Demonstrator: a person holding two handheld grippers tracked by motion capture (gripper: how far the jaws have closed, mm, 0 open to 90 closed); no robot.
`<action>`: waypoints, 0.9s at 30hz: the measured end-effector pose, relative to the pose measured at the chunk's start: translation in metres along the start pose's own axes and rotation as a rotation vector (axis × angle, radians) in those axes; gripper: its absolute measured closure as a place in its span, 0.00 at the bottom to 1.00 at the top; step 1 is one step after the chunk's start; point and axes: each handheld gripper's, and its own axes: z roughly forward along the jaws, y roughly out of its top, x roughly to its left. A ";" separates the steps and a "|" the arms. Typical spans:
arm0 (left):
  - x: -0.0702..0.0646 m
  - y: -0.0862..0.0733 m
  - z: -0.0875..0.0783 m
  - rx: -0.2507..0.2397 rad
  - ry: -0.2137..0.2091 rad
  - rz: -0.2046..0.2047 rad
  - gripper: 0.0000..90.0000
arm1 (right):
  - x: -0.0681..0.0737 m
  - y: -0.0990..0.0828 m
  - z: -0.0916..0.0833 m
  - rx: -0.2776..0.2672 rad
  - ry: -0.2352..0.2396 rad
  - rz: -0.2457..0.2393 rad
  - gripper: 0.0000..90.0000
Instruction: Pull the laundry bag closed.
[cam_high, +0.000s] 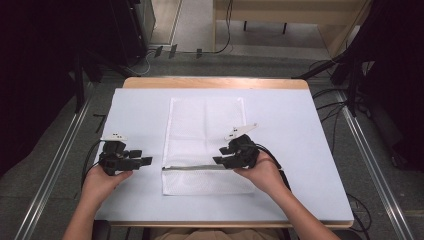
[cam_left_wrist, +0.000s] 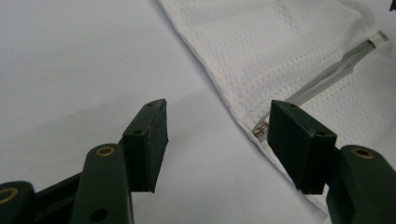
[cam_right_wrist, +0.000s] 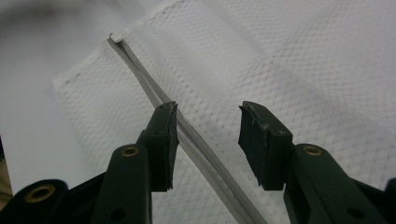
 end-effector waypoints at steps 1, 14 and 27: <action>0.000 0.000 0.000 0.000 0.000 -0.001 0.43 | 0.001 0.002 0.002 -0.001 0.003 -0.004 0.64; 0.000 -0.001 0.001 0.008 -0.005 0.005 0.43 | 0.012 0.018 0.023 0.020 0.030 -0.029 0.58; 0.001 -0.001 0.000 0.004 0.001 0.004 0.43 | 0.031 0.029 0.051 0.047 0.094 -0.067 0.72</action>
